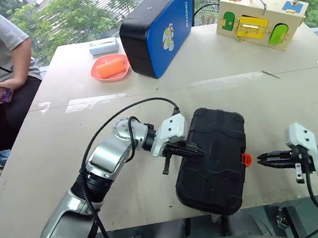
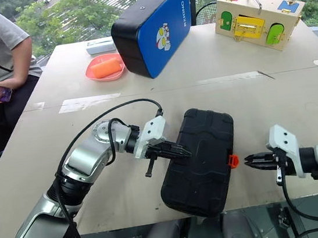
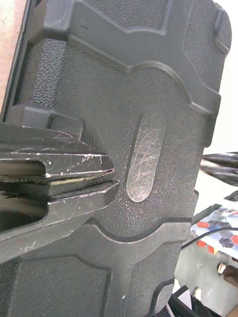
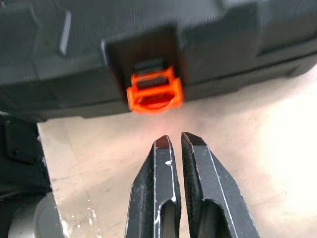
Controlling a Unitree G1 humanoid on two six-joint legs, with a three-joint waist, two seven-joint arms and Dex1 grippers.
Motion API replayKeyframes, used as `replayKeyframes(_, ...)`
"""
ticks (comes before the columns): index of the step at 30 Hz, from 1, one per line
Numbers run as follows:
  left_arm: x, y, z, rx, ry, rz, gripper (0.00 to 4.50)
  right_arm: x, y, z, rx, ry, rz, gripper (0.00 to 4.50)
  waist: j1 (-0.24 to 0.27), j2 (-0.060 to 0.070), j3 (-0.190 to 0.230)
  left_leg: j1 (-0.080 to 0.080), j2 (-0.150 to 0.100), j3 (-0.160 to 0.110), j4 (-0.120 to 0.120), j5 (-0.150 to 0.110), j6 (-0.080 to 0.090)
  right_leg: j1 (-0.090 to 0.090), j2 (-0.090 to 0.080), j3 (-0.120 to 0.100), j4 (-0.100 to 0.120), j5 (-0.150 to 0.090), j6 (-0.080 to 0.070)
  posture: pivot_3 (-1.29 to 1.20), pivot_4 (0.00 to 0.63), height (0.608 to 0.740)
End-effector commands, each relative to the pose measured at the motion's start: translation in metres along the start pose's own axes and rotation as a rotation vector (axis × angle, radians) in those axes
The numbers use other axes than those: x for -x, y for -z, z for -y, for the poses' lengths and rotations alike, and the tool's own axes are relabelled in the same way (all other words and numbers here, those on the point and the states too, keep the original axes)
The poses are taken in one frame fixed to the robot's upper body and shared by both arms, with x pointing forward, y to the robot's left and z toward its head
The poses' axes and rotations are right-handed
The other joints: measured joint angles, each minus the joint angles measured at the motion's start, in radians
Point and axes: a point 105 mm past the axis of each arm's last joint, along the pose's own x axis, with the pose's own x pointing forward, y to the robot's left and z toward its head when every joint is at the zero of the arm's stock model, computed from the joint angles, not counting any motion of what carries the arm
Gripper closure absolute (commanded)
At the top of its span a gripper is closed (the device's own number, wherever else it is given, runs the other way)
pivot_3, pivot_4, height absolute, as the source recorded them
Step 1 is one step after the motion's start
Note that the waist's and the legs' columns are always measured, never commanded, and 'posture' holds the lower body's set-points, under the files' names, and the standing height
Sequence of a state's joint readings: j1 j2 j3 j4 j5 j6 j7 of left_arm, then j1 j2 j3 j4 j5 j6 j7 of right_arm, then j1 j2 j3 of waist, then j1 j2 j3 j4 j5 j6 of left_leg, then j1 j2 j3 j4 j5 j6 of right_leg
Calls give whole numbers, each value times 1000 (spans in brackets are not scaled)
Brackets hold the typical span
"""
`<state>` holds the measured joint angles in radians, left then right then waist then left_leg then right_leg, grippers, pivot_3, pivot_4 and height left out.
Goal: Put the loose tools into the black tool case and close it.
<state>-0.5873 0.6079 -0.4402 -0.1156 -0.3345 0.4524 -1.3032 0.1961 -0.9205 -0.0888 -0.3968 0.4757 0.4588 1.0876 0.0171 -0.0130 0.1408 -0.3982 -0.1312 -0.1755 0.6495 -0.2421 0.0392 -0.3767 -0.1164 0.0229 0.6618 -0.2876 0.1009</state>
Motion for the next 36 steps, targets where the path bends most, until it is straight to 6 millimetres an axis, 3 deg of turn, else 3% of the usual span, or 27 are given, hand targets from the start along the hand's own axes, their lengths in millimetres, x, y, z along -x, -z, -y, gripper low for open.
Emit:
replayKeyframes(1,-5,23,-1,27,1,-106,4445,-13,-7,2,42,1,22,4500,-1,0,0,0,0,0,0,0,-1,0,0,0,0,0,0,0,150,735)
replayKeyframes(7,-7,34,0,-29,15,-178,4445,-18,-37,1,100,-32,91,4500,0,0,0,0,0,0,0,1,-2,0,0,0,0,0,0,0,150,735)
replayKeyframes(16,-17,43,-5,-83,27,-221,4445,-17,-84,-25,102,-162,187,4500,-6,1,0,0,0,0,0,-1,1,0,0,1,0,0,0,0,150,735)
replayKeyframes(19,-19,43,-7,-87,22,-217,4445,-20,-84,-26,96,-160,180,4500,-6,1,0,0,1,0,-1,0,1,0,0,1,0,0,0,0,150,735)
replayKeyframes(23,-21,41,-8,-76,22,-201,4445,-25,-68,-23,129,-144,110,4500,-8,1,0,1,1,0,-1,0,1,0,1,1,0,0,0,0,150,735)
replayKeyframes(29,-31,41,-4,-84,67,-209,4445,-21,-61,-24,204,-157,50,4500,-4,1,0,1,1,0,-1,0,1,0,2,1,0,0,0,0,150,735)
replayKeyframes(36,-37,44,-3,-123,93,-233,4445,-24,-72,-26,213,-171,73,4500,-2,1,-1,1,1,0,0,0,0,0,2,0,0,0,0,0,150,735)
